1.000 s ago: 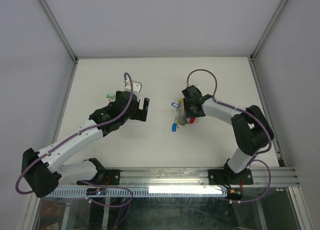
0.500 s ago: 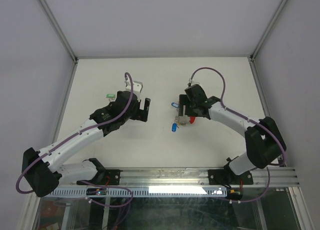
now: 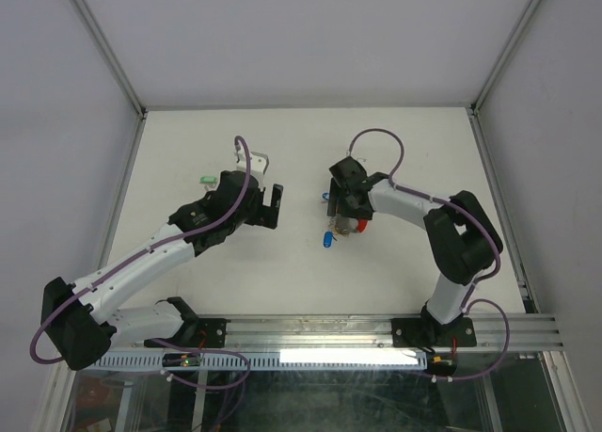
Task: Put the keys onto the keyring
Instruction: Move the keyring to the center of the board, then pick up the keyring from the center of the board.
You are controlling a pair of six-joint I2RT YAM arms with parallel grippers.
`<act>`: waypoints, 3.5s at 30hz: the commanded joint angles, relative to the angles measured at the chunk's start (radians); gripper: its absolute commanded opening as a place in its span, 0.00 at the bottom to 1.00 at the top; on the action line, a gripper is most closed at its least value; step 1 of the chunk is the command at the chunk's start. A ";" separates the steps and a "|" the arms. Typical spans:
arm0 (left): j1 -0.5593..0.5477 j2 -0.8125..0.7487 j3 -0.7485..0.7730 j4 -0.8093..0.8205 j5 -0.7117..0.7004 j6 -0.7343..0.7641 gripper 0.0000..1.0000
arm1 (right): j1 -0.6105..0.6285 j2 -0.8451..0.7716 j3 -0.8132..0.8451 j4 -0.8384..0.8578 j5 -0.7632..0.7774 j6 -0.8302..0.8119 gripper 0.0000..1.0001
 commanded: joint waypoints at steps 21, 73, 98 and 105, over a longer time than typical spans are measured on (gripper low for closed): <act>0.004 -0.008 0.011 0.043 0.017 0.001 0.97 | 0.010 0.104 0.069 -0.043 0.088 0.099 0.52; 0.004 -0.121 -0.010 0.086 0.099 -0.061 0.98 | 0.024 -0.476 -0.351 0.434 -0.146 0.004 0.25; -0.077 -0.208 0.020 0.235 0.398 -0.022 0.99 | 0.021 -0.950 -0.488 0.673 -0.212 0.216 0.18; -0.146 -0.217 0.008 0.368 0.444 -0.029 0.96 | 0.022 -1.020 -0.458 0.650 -0.227 0.236 0.18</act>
